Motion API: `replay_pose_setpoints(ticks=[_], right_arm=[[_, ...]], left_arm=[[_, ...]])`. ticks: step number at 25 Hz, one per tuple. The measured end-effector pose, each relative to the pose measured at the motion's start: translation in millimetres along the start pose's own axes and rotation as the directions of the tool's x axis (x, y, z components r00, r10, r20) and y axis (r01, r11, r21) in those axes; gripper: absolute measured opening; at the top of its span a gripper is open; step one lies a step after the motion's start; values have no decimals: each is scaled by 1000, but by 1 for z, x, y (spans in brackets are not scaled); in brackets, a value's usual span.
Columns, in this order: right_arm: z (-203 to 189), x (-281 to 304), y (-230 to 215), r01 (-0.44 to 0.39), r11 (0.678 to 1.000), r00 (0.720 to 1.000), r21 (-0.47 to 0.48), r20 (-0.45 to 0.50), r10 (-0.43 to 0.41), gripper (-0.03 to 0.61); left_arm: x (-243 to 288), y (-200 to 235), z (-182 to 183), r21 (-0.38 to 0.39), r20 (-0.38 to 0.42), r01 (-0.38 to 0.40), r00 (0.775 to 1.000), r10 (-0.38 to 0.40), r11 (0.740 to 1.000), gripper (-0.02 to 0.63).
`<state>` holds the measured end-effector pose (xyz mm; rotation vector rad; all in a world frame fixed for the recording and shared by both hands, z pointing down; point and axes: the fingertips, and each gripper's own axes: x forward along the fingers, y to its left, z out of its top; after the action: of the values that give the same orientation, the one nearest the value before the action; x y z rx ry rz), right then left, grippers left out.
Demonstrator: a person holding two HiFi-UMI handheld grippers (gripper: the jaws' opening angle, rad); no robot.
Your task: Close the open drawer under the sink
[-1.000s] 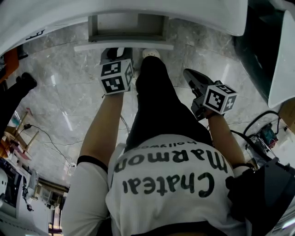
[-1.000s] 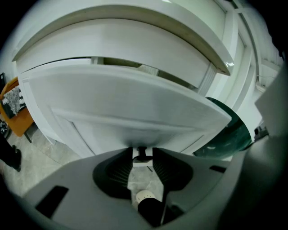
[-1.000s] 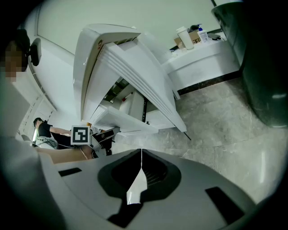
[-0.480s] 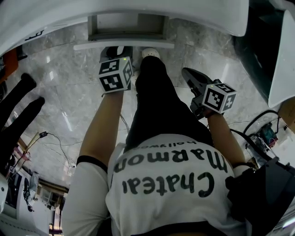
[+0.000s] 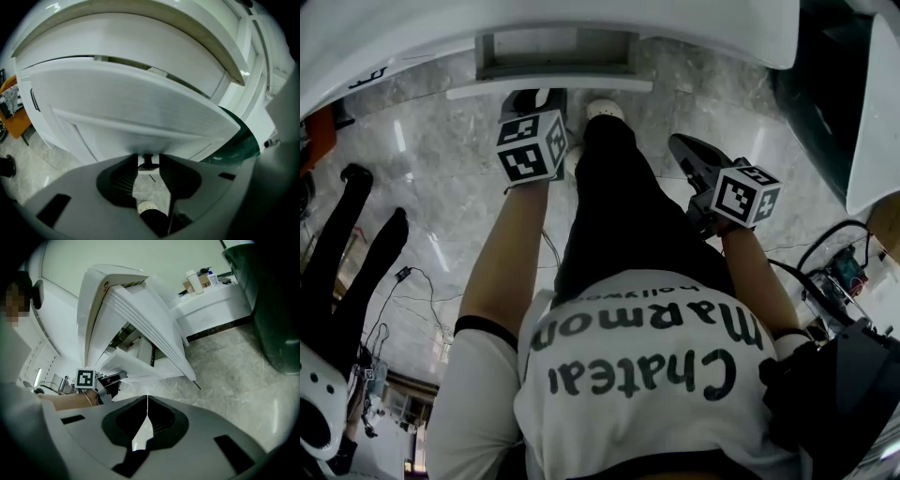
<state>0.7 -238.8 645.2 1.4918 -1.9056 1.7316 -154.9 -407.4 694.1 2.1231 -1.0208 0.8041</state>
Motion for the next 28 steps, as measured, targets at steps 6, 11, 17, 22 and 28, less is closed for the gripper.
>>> replay_pose_setpoints(ticks=[6, 11, 17, 22, 28], right_arm=[[1, 0, 3, -8, 1000, 1000, -5, -4, 8, 12], [0, 0, 1, -4, 1000, 1000, -1, -4, 4, 12], [-1, 0, 0, -2, 1000, 1000, 6, -9, 2, 12], [1, -1, 1, -2, 1000, 1000, 7, -1, 2, 12], [2, -2, 0, 20, 1000, 1000, -2, -4, -20, 12]], left_arm=[[2, 0, 0, -2, -39, -19, 999, 19, 1000, 140], [2, 0, 2, 2, -40, -19, 999, 19, 1000, 140], [4, 0, 3, -2, -31, -13, 999, 13, 1000, 140], [4, -1, 6, -3, -28, -12, 1000, 12, 1000, 140], [5, -1, 6, -2, -36, -20, 999, 20, 1000, 140]])
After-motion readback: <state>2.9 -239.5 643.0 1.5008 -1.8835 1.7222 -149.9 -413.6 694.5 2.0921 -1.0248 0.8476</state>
